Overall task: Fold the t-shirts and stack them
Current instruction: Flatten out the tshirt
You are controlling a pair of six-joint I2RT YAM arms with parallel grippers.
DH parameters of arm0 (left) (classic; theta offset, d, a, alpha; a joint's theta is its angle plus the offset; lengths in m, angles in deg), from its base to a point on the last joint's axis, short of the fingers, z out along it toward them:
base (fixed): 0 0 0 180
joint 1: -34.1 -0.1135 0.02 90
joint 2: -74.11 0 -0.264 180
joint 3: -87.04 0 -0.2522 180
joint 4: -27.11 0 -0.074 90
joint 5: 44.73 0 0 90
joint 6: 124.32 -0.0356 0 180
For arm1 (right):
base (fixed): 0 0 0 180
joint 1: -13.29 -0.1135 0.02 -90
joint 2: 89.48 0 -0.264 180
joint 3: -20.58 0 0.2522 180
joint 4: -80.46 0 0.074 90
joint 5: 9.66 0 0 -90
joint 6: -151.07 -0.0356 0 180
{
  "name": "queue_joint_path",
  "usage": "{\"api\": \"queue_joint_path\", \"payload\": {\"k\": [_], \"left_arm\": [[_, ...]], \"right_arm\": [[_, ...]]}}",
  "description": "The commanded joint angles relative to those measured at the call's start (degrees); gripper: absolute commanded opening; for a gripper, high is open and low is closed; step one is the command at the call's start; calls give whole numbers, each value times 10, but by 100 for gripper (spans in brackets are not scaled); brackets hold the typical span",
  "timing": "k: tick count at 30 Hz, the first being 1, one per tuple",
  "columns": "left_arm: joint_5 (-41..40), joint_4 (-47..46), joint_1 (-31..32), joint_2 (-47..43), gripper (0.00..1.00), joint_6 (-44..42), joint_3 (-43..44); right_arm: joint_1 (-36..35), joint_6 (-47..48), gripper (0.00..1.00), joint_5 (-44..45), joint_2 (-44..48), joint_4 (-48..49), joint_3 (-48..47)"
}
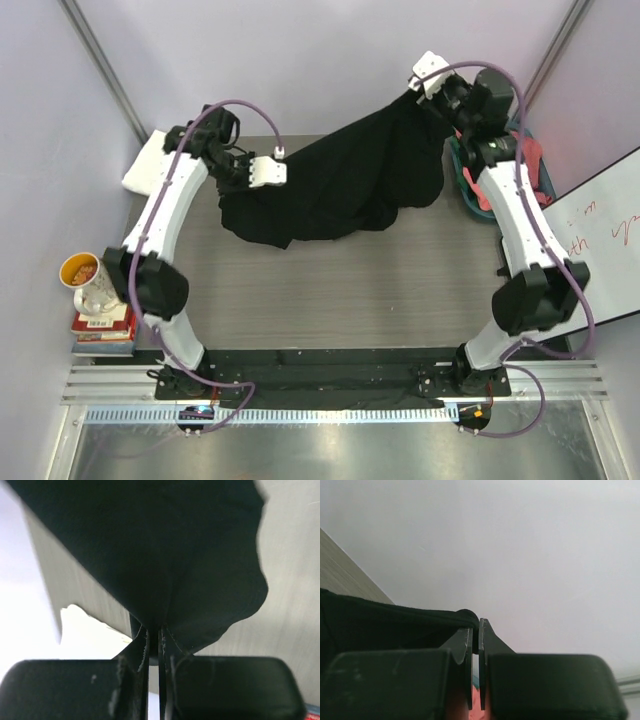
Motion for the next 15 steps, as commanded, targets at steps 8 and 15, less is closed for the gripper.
{"api": "queue_joint_path", "payload": {"k": [8,15], "left_arm": [[-291,-313,-12,239,41,138,-30],[-210,-377,5,133,81,159,-98]], "right_arm": [[-33,-23,1,85,-152,133,-6],[-56,17,1,85,-136,143,61]]}}
